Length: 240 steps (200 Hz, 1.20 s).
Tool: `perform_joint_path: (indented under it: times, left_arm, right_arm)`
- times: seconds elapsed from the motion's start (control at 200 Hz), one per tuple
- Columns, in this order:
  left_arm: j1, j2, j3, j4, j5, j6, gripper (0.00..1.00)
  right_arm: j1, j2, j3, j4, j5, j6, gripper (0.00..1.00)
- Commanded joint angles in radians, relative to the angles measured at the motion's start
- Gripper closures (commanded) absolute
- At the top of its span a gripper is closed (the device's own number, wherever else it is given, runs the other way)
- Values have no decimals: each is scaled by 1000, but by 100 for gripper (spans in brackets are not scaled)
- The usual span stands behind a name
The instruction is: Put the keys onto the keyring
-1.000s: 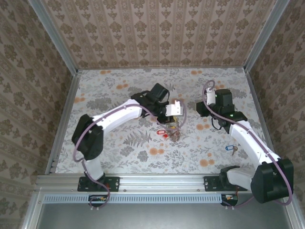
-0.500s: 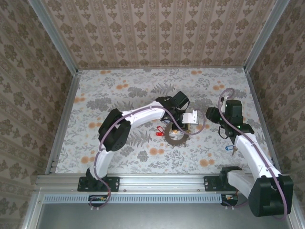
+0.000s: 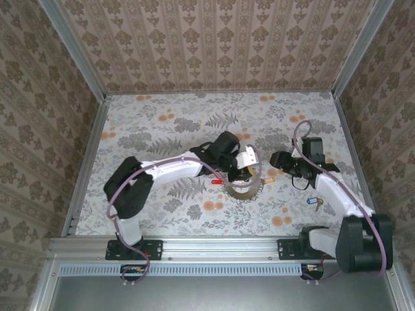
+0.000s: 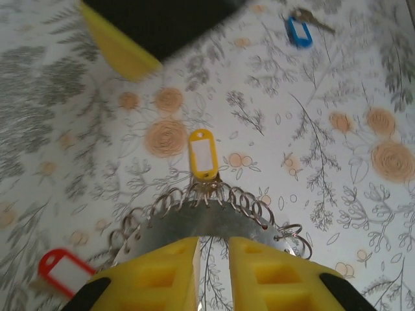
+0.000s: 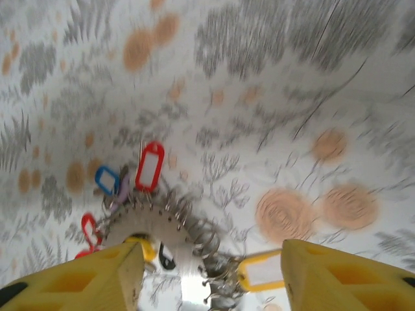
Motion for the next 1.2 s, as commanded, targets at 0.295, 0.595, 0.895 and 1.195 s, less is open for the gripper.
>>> perform_joint_path:
  times: [0.295,0.595,0.895,1.195]
  left_arm:
    - [18,-90,-289,257,-120,-350,84]
    - [23,-72,-325,220,-179,-437,83]
    - [33,-11,-326,215,-178,-459,83]
    - [41,44,-329,249,-147,-483,90]
  right_arm:
    - [134,359,203,-144,-141,-145,46]
    - [161,483,287,-219,-59,-204,48]
    - [185,535,307,-297,-108,-220,56]
    - [190,532,283,-230,-227,-225,70]
